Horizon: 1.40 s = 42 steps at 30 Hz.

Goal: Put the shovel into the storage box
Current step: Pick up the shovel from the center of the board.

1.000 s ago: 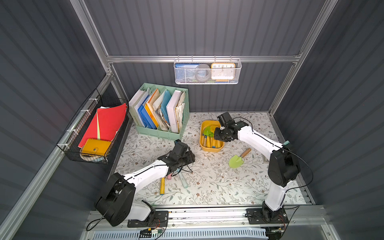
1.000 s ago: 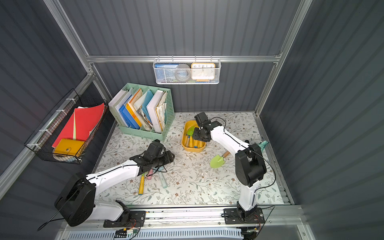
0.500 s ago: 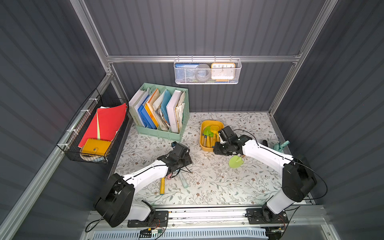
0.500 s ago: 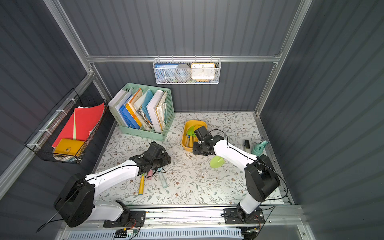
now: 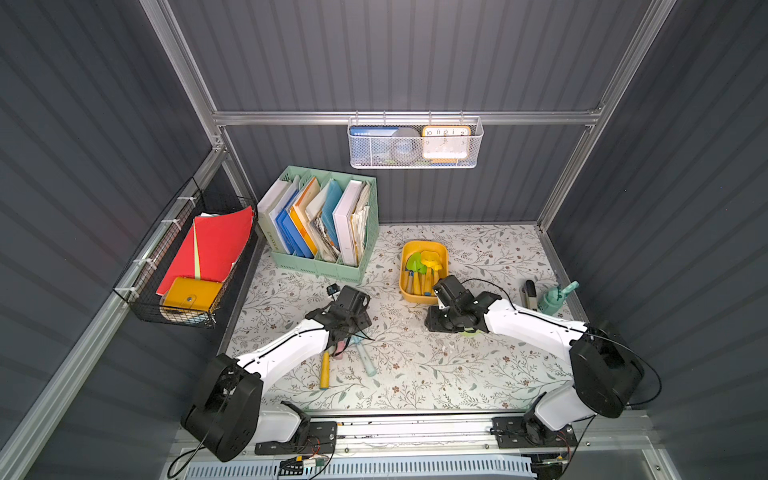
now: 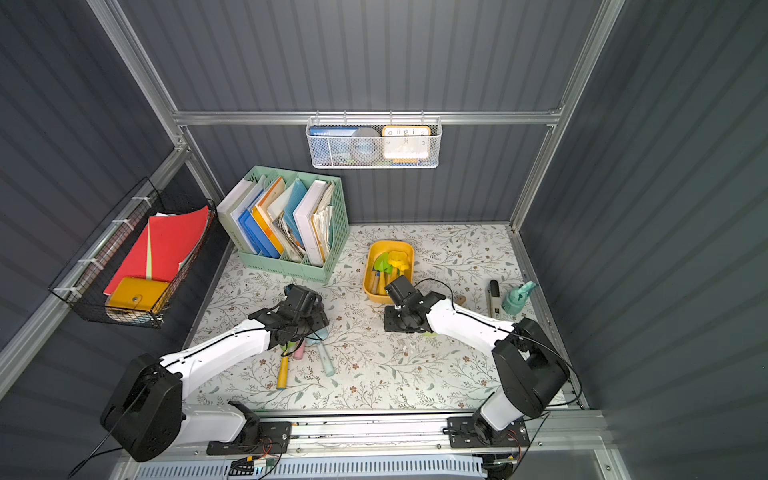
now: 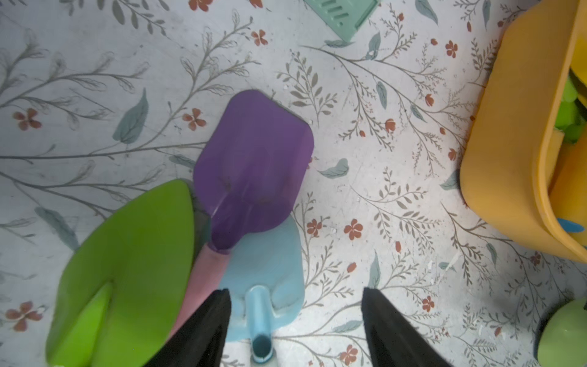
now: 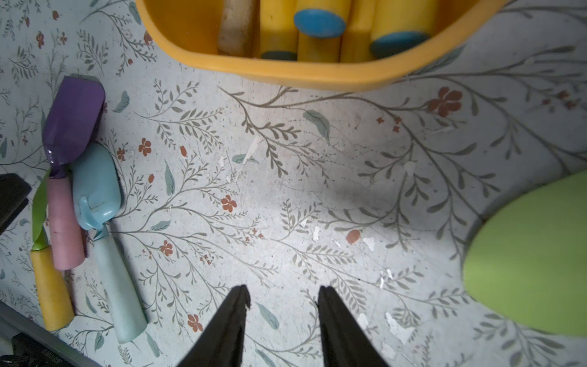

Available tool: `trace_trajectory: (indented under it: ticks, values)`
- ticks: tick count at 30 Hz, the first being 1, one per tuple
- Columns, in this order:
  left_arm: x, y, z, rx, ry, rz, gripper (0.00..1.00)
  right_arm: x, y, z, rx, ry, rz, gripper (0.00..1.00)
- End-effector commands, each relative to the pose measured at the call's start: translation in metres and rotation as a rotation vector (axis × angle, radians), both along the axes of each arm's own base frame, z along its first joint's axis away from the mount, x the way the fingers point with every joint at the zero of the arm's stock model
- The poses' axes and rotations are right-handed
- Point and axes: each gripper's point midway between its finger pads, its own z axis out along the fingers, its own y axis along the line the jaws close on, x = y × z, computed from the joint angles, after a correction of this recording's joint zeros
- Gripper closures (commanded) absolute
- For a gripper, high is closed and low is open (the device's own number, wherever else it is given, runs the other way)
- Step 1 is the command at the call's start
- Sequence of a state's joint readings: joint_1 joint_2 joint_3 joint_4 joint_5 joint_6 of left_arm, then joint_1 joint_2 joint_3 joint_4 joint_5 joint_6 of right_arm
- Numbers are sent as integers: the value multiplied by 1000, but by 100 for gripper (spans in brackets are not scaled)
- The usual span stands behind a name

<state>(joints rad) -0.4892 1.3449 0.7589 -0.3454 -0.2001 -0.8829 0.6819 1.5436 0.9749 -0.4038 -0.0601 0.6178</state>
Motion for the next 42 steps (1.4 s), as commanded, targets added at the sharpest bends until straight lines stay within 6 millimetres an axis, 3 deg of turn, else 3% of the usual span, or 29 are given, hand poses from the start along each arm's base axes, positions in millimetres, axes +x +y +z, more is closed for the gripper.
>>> trace_trajectory:
  ticks: [1,20,27,42]
  values:
    - [-3,15,4,42,2,15,29,-2,7,6,27,-20,-3,58]
    - [5,32,-21,128,56,25,30,-16,10,-4,29,2,-3,58]
    - [6,25,-38,111,87,4,35,-16,11,-6,29,6,-6,58]
    - [4,11,-55,54,124,-49,55,-17,11,-12,24,17,-13,58]
